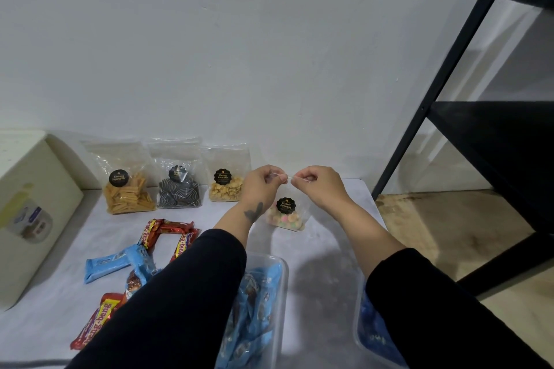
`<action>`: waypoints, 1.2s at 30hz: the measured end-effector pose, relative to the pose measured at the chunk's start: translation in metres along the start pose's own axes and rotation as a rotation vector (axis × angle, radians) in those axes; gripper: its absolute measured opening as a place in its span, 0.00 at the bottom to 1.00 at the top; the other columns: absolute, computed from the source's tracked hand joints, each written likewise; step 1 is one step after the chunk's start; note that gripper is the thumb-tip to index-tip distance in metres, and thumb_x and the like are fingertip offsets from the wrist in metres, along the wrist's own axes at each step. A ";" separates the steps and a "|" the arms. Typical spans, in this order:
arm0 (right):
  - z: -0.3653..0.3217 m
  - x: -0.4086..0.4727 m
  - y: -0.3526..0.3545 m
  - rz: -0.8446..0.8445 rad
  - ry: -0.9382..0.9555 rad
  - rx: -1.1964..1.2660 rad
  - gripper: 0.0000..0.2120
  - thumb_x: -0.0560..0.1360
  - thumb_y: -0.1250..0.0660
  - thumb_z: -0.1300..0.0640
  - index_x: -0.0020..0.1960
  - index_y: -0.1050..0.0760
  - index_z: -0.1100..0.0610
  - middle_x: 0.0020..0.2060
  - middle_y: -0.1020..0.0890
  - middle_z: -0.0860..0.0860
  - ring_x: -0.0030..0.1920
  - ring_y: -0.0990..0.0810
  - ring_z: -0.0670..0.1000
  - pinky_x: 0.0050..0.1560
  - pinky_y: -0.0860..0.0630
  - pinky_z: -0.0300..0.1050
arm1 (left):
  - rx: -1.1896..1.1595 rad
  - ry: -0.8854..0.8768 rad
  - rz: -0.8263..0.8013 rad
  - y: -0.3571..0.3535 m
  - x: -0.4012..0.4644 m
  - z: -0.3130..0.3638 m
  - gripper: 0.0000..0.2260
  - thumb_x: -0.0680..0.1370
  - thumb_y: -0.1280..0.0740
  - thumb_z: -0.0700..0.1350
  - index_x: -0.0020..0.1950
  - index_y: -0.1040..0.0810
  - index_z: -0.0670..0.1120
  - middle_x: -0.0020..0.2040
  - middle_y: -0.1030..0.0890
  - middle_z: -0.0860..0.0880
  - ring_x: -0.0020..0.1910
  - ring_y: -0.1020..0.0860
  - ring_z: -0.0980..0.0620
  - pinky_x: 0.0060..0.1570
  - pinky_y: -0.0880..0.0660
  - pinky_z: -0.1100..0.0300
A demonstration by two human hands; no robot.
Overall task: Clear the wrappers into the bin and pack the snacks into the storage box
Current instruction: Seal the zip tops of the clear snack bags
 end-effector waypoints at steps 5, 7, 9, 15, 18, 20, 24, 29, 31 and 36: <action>0.000 -0.001 -0.001 0.043 -0.003 0.029 0.03 0.72 0.30 0.56 0.41 0.19 0.55 0.34 0.22 0.44 0.35 0.26 0.40 0.35 0.33 0.31 | -0.011 0.007 -0.005 -0.002 0.001 -0.001 0.05 0.77 0.32 0.42 0.41 0.21 0.50 0.37 0.19 0.51 0.34 0.27 0.57 0.41 0.31 0.62; 0.002 0.000 -0.002 0.048 -0.017 0.021 0.03 0.71 0.30 0.56 0.40 0.20 0.54 0.33 0.23 0.43 0.34 0.26 0.40 0.34 0.34 0.32 | -0.021 0.011 -0.004 -0.003 0.001 -0.003 0.05 0.76 0.32 0.41 0.42 0.21 0.49 0.37 0.19 0.51 0.34 0.27 0.57 0.41 0.31 0.62; 0.002 0.000 -0.004 0.042 -0.018 0.015 0.03 0.71 0.30 0.56 0.40 0.20 0.54 0.32 0.23 0.43 0.34 0.26 0.40 0.34 0.34 0.32 | -0.029 0.011 0.000 -0.002 0.001 -0.004 0.03 0.76 0.32 0.41 0.43 0.20 0.47 0.36 0.19 0.51 0.33 0.28 0.58 0.40 0.32 0.63; -0.001 0.001 -0.006 0.025 0.003 0.049 0.05 0.72 0.29 0.54 0.43 0.18 0.55 0.38 0.19 0.46 0.37 0.25 0.39 0.36 0.33 0.31 | -0.032 0.009 -0.018 0.000 0.004 -0.005 0.06 0.77 0.32 0.41 0.41 0.21 0.49 0.37 0.19 0.50 0.36 0.25 0.57 0.45 0.28 0.63; 0.001 0.003 -0.007 0.027 -0.005 0.021 0.04 0.72 0.30 0.54 0.40 0.19 0.53 0.38 0.18 0.46 0.38 0.24 0.39 0.38 0.31 0.34 | -0.029 0.022 -0.017 -0.001 0.003 -0.005 0.05 0.77 0.33 0.41 0.42 0.21 0.48 0.37 0.19 0.50 0.33 0.27 0.59 0.42 0.30 0.63; 0.002 0.005 -0.008 0.036 -0.014 -0.007 0.04 0.72 0.30 0.54 0.39 0.20 0.51 0.37 0.19 0.43 0.40 0.24 0.41 0.41 0.30 0.37 | -0.032 0.030 -0.007 -0.003 0.003 -0.006 0.04 0.77 0.32 0.41 0.42 0.21 0.48 0.37 0.19 0.49 0.33 0.27 0.58 0.42 0.31 0.62; 0.000 0.005 -0.004 0.022 -0.010 0.023 0.05 0.74 0.31 0.54 0.42 0.18 0.54 0.35 0.20 0.43 0.38 0.24 0.41 0.38 0.30 0.33 | -0.025 0.003 0.029 -0.002 0.006 -0.003 0.02 0.76 0.32 0.42 0.43 0.21 0.47 0.36 0.21 0.51 0.34 0.27 0.57 0.41 0.30 0.64; 0.002 0.008 0.005 -0.069 -0.120 0.131 0.07 0.76 0.34 0.58 0.44 0.17 0.57 0.36 0.17 0.50 0.31 0.23 0.44 0.35 0.29 0.36 | 0.017 -0.053 0.113 -0.001 0.010 0.002 0.06 0.74 0.29 0.43 0.49 0.24 0.47 0.42 0.22 0.52 0.43 0.25 0.55 0.46 0.29 0.63; 0.003 0.007 0.005 -0.056 -0.119 0.168 0.05 0.74 0.31 0.59 0.40 0.18 0.56 0.34 0.17 0.50 0.30 0.23 0.45 0.37 0.26 0.39 | 0.079 -0.025 0.206 -0.001 0.009 -0.001 0.13 0.72 0.27 0.47 0.52 0.28 0.49 0.49 0.25 0.50 0.48 0.26 0.52 0.50 0.28 0.58; -0.001 0.001 -0.002 -0.011 -0.154 0.242 0.06 0.74 0.32 0.60 0.43 0.17 0.59 0.34 0.18 0.52 0.31 0.24 0.48 0.33 0.28 0.37 | -0.022 0.094 0.211 -0.005 0.002 -0.004 0.11 0.79 0.37 0.52 0.44 0.24 0.45 0.39 0.22 0.51 0.40 0.24 0.50 0.44 0.27 0.57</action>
Point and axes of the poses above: each hand's wrist, its own x-axis towards the middle knuckle, its own y-axis out of the back of the hand, z = x × y, the point moved 4 cm from there along x, towards the middle knuckle
